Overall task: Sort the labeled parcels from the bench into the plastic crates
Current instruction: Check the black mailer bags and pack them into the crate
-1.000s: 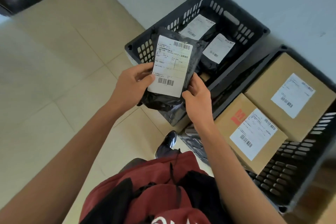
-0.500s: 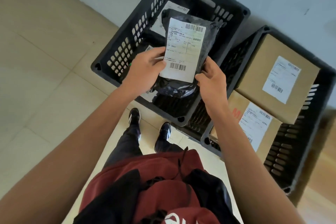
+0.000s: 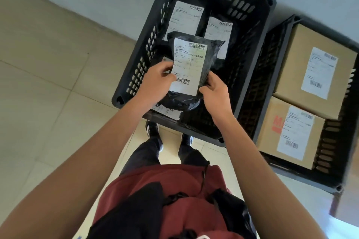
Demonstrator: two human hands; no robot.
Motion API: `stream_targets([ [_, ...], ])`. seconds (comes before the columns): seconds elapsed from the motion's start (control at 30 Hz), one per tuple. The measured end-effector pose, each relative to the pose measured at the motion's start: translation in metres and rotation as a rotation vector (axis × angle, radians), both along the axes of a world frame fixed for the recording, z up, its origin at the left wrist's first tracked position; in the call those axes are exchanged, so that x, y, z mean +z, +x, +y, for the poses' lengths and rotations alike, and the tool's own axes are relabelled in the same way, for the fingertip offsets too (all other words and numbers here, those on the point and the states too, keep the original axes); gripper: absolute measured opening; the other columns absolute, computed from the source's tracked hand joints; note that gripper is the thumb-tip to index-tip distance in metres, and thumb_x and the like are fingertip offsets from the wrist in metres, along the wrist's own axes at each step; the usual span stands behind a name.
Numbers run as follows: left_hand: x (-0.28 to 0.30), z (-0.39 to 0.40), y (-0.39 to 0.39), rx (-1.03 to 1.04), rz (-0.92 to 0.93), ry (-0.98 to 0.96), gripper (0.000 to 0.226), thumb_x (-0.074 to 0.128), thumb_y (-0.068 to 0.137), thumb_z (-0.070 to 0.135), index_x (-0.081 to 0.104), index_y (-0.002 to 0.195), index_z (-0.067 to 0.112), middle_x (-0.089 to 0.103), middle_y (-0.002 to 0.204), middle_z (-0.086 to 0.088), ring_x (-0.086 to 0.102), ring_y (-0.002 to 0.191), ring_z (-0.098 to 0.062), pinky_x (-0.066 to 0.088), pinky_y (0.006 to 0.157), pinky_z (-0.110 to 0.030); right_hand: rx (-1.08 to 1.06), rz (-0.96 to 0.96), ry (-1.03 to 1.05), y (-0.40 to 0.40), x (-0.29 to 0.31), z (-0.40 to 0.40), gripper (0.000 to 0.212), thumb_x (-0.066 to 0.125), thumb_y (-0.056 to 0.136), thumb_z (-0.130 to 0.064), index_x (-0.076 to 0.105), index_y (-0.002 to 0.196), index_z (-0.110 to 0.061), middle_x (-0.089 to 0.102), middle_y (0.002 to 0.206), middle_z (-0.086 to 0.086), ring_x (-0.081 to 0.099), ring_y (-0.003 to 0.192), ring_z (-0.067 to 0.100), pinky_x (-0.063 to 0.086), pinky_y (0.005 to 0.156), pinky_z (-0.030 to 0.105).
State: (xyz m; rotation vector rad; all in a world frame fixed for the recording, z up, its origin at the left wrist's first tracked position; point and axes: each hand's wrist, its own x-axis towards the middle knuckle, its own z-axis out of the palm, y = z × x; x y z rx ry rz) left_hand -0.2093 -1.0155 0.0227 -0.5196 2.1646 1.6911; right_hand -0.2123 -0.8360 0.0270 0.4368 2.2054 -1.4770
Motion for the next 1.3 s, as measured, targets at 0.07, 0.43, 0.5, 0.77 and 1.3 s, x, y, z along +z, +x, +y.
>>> stream_targets([
  [0.07, -0.008, -0.007, 0.003, -0.018, -0.049, -0.012, 0.032, 0.057, 0.101, 0.007, 0.062, 0.119, 0.034, 0.07, 0.122, 0.016, 0.066, 0.116, -0.004, 0.055, 0.103, -0.034, 0.005, -0.044, 0.002, 0.007, -0.009, -0.01, 0.056, 0.053, 0.097, -0.001, 0.061, 0.138, -0.037, 0.071, 0.124, -0.022, 0.067, 0.115, 0.001, 0.058, 0.099, 0.033],
  [0.43, -0.032, -0.011, 0.006, -0.048, -0.194, -0.013, 0.042, 0.06, 0.1, 0.015, 0.054, 0.139, 0.028, 0.064, 0.129, 0.015, 0.059, 0.107, 0.007, 0.052, 0.092, -0.023, -0.012, -0.135, 0.036, 0.017, -0.032, -0.023, 0.054, 0.053, 0.099, -0.002, 0.058, 0.142, -0.036, 0.068, 0.13, -0.019, 0.062, 0.123, 0.001, 0.054, 0.106, 0.033],
  [0.5, -0.034, -0.006, 0.002, -0.062, -0.185, -0.002, 0.045, 0.062, 0.1, 0.017, 0.052, 0.142, 0.029, 0.063, 0.134, 0.014, 0.059, 0.113, 0.003, 0.052, 0.099, -0.028, -0.04, -0.11, 0.047, 0.015, -0.032, -0.019, 0.054, 0.053, 0.1, -0.003, 0.058, 0.14, -0.038, 0.069, 0.127, -0.022, 0.064, 0.118, -0.002, 0.055, 0.101, 0.029],
  [0.77, -0.018, 0.023, -0.05, -0.198, -0.07, -0.008, 0.047, 0.059, 0.103, 0.024, 0.049, 0.147, 0.034, 0.059, 0.135, 0.018, 0.056, 0.126, -0.004, 0.046, 0.107, -0.031, -0.231, 0.003, 0.119, -0.023, -0.03, 0.002, 0.065, 0.055, 0.1, -0.01, 0.035, 0.158, -0.034, 0.06, 0.145, -0.016, 0.061, 0.116, -0.006, 0.052, 0.092, 0.02],
  [1.3, -0.056, 0.067, -0.168, -0.177, 0.04, 0.09, 0.048, 0.05, 0.101, 0.003, 0.059, 0.138, 0.032, 0.066, 0.133, 0.019, 0.058, 0.127, 0.004, 0.046, 0.105, -0.018, -0.268, 0.012, 0.163, -0.146, -0.057, 0.029, 0.056, 0.049, 0.105, -0.006, 0.039, 0.158, -0.02, 0.056, 0.135, -0.011, 0.06, 0.08, -0.023, 0.046, 0.058, 0.001],
])
